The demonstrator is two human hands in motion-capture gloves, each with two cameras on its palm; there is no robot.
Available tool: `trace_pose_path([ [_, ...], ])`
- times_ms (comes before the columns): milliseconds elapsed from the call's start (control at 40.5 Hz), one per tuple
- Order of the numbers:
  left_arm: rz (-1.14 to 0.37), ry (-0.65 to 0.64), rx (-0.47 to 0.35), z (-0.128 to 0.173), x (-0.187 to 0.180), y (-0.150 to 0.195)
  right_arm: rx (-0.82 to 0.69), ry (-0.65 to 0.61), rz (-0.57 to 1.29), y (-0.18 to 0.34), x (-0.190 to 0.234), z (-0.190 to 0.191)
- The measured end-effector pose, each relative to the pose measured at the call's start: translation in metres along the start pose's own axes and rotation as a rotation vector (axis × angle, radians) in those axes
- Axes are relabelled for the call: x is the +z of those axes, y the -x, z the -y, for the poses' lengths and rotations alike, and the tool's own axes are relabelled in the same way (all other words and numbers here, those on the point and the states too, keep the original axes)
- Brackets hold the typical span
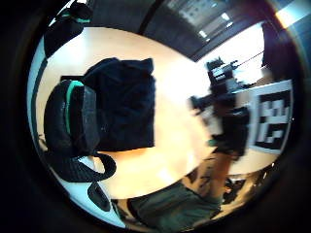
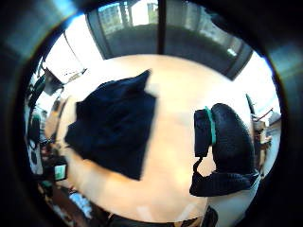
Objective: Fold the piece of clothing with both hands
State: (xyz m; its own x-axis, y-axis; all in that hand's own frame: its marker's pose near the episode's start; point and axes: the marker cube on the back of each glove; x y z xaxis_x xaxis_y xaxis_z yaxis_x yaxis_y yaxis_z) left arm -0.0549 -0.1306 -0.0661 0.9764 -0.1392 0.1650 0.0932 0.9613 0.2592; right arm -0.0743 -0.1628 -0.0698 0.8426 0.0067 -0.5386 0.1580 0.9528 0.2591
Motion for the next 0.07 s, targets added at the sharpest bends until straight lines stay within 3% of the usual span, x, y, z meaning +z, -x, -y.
trace_pose_path([
  [74,0.116,0.009,0.037,-0.006,-0.006,-0.018,0.053,0.034,-0.105,-0.026,0.008,-0.006],
])
